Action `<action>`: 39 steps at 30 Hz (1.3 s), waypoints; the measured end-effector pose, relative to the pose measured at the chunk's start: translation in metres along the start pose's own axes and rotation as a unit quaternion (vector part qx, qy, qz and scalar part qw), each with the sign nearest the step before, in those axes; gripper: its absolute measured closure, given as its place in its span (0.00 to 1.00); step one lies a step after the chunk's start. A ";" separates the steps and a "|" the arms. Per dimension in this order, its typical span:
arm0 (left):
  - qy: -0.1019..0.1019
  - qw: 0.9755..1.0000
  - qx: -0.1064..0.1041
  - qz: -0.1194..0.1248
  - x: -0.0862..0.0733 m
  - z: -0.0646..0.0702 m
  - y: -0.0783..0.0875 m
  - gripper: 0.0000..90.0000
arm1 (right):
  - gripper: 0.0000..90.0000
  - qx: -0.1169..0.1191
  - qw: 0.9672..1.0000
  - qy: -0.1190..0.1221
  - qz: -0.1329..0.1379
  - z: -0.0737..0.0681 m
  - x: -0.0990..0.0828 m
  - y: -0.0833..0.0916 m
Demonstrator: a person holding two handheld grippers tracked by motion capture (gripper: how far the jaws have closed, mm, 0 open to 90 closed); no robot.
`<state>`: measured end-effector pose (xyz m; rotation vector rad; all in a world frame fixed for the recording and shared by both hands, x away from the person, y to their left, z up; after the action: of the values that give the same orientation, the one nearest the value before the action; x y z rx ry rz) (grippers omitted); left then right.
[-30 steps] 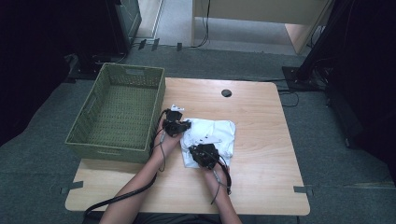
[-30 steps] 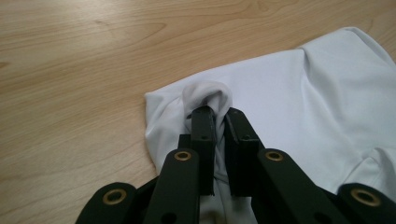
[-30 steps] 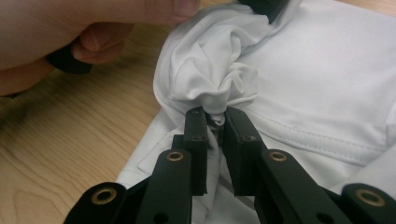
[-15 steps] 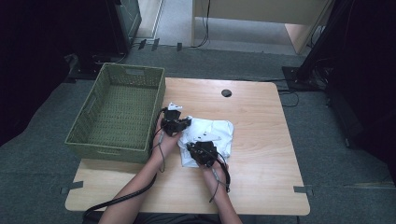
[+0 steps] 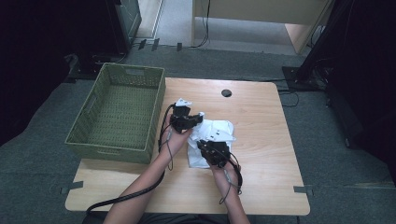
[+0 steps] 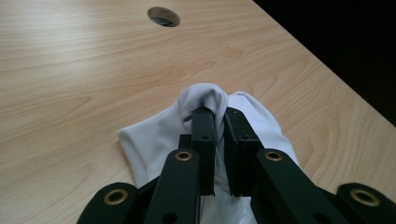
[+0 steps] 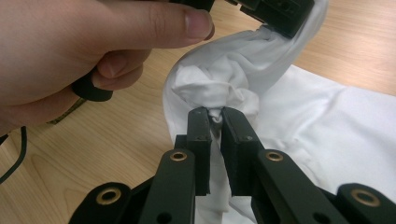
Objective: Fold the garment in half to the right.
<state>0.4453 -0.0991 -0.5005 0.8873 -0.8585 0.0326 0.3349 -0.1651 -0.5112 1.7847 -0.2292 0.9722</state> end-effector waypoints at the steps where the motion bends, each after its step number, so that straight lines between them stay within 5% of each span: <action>1: 0.000 1.000 -0.001 0.001 0.001 0.002 -0.002 0.94 | 0.92 -0.003 1.000 -0.002 0.002 0.003 -0.001 0.003; 7: -0.006 1.000 -0.011 -0.008 -0.003 0.007 -0.015 0.93 | 0.93 -0.030 0.999 -0.017 -0.005 0.027 -0.016 0.012; 11: -0.001 1.000 -0.017 -0.016 -0.004 0.005 -0.019 0.92 | 0.89 -0.030 0.999 -0.031 -0.009 0.034 -0.024 0.010; 12: -0.005 1.000 -0.014 -0.019 -0.004 0.004 -0.023 0.85 | 0.86 -0.024 0.999 -0.038 -0.008 0.034 -0.027 0.010; 22: -0.011 1.000 -0.005 -0.028 -0.008 -0.002 -0.024 0.60 | 0.64 0.000 0.999 -0.040 -0.008 0.026 -0.028 0.002; 29: -0.006 1.000 -0.007 -0.026 -0.013 -0.006 -0.020 0.58 | 0.50 0.007 0.998 -0.056 0.001 0.025 -0.025 0.001; 39: 0.001 1.000 0.005 -0.027 -0.022 -0.019 -0.016 0.60 | 0.46 0.005 0.998 -0.054 -0.010 0.018 -0.029 -0.009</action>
<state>0.4478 -0.0896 -0.5319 0.9188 -0.8322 -0.0099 0.3304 -0.1844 -0.5403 1.8483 -0.2746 0.8658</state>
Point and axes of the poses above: each handheld gripper's, and its own axes: y roughly backward along the jaws, x roughly out of its top, z roughly to its right, the point moved 7 cm from there along -y, roughly forward along the jaws, and after that the axes turned 9 degrees about -z, right-handed, at the moved point
